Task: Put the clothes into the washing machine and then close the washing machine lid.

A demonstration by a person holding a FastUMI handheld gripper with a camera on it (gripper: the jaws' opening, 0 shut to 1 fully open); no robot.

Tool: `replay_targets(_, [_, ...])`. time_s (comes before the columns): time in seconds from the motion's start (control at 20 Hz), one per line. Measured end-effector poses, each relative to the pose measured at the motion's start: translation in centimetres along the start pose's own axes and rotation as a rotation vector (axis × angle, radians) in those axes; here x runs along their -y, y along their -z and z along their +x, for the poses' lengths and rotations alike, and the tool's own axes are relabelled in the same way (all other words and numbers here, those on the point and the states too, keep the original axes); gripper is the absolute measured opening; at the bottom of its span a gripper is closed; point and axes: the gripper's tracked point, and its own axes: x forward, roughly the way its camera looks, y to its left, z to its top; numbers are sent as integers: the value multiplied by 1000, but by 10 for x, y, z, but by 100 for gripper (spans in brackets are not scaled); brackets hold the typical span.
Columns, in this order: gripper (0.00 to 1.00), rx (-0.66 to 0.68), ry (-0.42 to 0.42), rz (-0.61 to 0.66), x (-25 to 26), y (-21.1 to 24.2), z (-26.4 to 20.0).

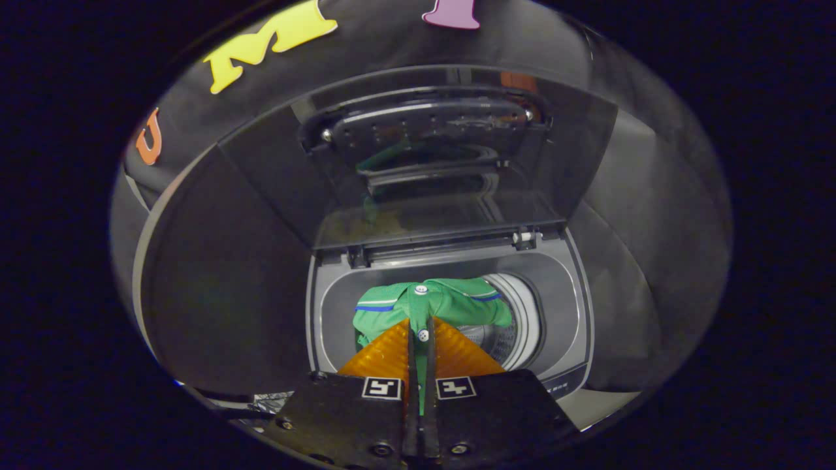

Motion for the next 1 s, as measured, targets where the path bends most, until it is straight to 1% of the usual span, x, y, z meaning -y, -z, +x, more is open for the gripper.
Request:
replay_targets(0.15, [7,-18,45,8,8,1,16])
replay_targets(0.3, [6,-28,61,19,8,2,24])
replay_targets(0.45, [7,-37,78,-2,7,0,29])
replay_targets(0.6, [9,-87,91,-11,7,3,36])
replay_targets(0.7, [10,-95,112,-10,12,3,37])
replay_targets(0.8, [16,-98,107,-39,14,-2,30])
replay_targets(0.85, [16,-95,115,-54,16,-2,24])
replay_targets(1.0, [33,7,88,-79,12,-31,-6])
